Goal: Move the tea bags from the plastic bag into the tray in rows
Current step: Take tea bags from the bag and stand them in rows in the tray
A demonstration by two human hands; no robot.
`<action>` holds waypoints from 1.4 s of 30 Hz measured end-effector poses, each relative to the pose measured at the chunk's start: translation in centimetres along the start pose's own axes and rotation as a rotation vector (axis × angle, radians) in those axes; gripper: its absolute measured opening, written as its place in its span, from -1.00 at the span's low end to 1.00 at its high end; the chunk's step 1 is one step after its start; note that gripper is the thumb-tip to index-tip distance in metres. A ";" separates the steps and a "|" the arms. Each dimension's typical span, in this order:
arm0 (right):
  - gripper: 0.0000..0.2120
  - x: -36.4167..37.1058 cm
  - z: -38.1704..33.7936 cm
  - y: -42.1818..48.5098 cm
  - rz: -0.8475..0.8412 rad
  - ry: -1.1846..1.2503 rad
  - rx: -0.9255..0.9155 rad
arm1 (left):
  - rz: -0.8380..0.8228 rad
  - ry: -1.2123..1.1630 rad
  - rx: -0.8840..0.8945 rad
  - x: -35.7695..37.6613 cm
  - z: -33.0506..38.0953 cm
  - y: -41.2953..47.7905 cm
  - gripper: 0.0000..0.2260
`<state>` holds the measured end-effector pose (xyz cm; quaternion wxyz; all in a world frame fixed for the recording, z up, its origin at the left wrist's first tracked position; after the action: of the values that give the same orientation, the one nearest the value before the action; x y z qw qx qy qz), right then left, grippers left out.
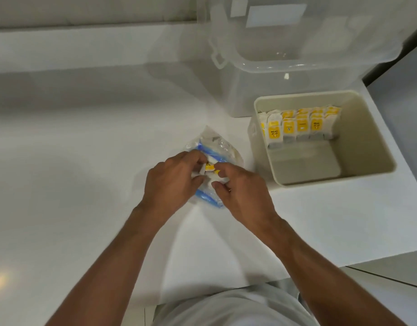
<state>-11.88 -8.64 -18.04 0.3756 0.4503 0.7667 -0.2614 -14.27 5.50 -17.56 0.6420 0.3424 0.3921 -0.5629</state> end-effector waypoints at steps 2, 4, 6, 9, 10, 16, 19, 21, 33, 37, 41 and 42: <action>-0.61 0.1 0.1 0.3 0.030 -0.059 -0.013 | 0.049 0.005 0.015 0.4 -0.3 0.0 -0.75; -0.58 0.3 0.2 0.7 0.057 -0.121 -0.022 | 0.100 0.021 0.002 0.6 -0.9 0.1 -0.77; -0.61 0.3 0.1 1.0 0.094 -0.133 -0.026 | 0.136 0.020 -0.025 0.5 -1.3 0.1 -0.81; -0.75 0.2 0.8 1.6 0.128 -0.106 0.048 | 0.172 -0.029 -0.033 -0.1 -1.3 -0.1 -0.89; -0.78 0.2 1.1 1.8 0.130 -0.084 0.071 | 0.182 -0.042 -0.033 -0.3 -1.3 -0.1 -0.91; -0.74 0.4 0.5 1.4 0.087 0.042 -0.007 | 0.151 -0.355 -0.175 -0.6 -1.6 -0.7 -0.95; -0.59 0.4 0.4 1.2 0.008 0.198 0.007 | 0.025 -0.596 -0.267 0.3 -1.1 -0.6 -0.96; -0.61 0.1 0.4 1.3 0.003 0.238 0.006 | -0.033 -0.811 -0.336 0.8 -0.5 -0.7 -0.97; -0.81 1.0 3.3 -0.8 -0.177 0.859 0.404 | -0.063 -1.009 -0.476 1.5 -0.5 -1.3 -0.90; -0.84 0.2 4.6 -1.4 -0.069 0.564 0.358 | 0.077 -0.097 -0.211 -0.8 0.1 -0.9 -0.87; -0.84 -0.3 4.7 -1.8 -0.001 0.412 0.332 | 0.055 0.147 -0.118 0.7 1.5 -0.4 -0.70; -0.82 -0.5 4.6 -1.8 0.014 0.354 0.315 | 0.063 0.176 -0.110 1.0 1.5 -0.2 -0.68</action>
<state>-11.75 -13.10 -20.18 0.1620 0.5473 0.7674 -0.2921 -14.26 3.68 -17.71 0.6405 0.3668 0.4662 -0.4877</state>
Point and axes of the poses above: each hand's wrist, its own y-axis towards the middle knuckle, its own x-axis out of the palm, z = x × y, the point moved 9 cm from there along y, towards the middle knuckle
